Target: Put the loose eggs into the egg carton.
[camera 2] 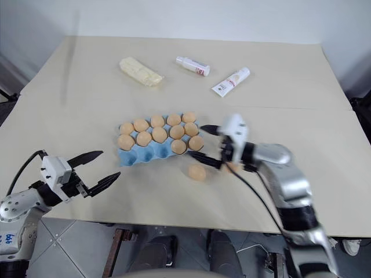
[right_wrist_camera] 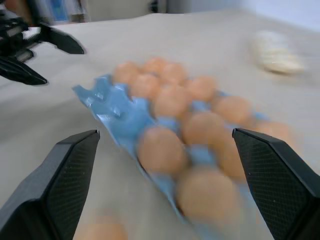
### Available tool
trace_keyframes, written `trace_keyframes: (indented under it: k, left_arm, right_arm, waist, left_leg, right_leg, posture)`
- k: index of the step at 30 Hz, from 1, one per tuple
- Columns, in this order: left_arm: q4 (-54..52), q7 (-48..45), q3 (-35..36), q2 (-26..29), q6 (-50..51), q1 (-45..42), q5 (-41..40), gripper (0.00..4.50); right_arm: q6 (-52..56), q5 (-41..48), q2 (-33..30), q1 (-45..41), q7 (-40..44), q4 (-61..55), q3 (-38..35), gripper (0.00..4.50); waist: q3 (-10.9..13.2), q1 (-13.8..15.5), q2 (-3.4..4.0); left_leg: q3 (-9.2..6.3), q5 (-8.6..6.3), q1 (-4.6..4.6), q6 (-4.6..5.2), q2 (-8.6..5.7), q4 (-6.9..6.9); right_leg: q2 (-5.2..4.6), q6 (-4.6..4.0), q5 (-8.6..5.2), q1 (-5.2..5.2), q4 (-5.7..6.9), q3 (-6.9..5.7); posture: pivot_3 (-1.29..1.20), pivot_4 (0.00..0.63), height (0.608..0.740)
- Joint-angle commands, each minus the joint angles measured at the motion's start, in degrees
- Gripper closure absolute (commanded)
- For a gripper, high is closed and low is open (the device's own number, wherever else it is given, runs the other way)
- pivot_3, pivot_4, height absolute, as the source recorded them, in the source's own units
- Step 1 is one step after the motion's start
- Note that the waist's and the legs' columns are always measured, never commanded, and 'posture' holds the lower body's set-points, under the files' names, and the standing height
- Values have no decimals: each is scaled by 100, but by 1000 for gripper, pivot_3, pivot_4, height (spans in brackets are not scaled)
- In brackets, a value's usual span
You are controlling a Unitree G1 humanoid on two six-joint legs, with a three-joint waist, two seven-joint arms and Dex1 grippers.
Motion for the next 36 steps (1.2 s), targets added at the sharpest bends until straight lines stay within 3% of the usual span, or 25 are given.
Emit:
trace_keyframes:
  k: [1,7,13,17,21,26,35,36]
  left_arm:
    - [-33,-156,-128,50,59,-285,-131,0]
    - [320,-477,-479,44,66,-744,-58,0]
    - [741,-758,-879,0,-140,-1341,92,0]
    - [767,-957,-1043,37,130,-1520,-38,0]
    - [678,-933,-991,9,53,-1454,-24,0]
    - [483,-806,-807,49,-60,-1138,13,0]
    - [66,-515,-500,62,-40,-627,3,0]
    - [30,-486,-482,61,-33,-593,0,0]
  right_arm:
    - [-491,129,-344,938,-19,-555,-875,45]
    - [-1002,368,-417,2635,-102,-550,-2280,45]
    - [-1586,211,-340,3378,-117,-198,-2528,45]
    - [-1569,169,-345,3090,-221,-296,-2077,45]
    - [-899,240,-330,2365,-478,-386,-1356,45]
    - [-751,-58,-274,1630,-495,96,-565,45]
    - [-911,-355,-144,1098,-456,915,-24,45]
    - [-929,-317,-133,1097,-406,925,-30,410]
  waist:
    - [0,6,-1]
    - [0,-36,0]
    - [2,-63,-2]
    - [2,-85,-2]
    - [2,-79,-2]
    - [2,-51,-2]
    - [2,-38,-1]
    - [2,-39,-1]
  left_leg:
    - [1,0,1,-1,0,0]
    - [19,3,34,-1,3,1]
    - [19,5,100,3,6,8]
    - [29,9,113,8,6,7]
    - [29,9,108,7,7,6]
    - [23,7,99,3,7,-1]
    - [10,3,51,7,6,3]
    - [8,3,50,6,6,3]
  right_leg:
    - [1,0,0,0,2,1]
    - [7,0,0,22,21,13]
    - [7,3,2,96,11,15]
    - [9,4,2,101,15,26]
    - [10,4,2,89,21,26]
    - [7,4,2,80,16,23]
    - [2,5,3,52,-3,8]
    - [3,5,3,51,-3,6]
  posture:
    - [0,150,740]
    - [0,150,740]
    - [0,150,740]
    - [0,150,740]
    - [0,150,740]
    - [0,150,740]
    - [0,150,740]
    - [0,150,740]
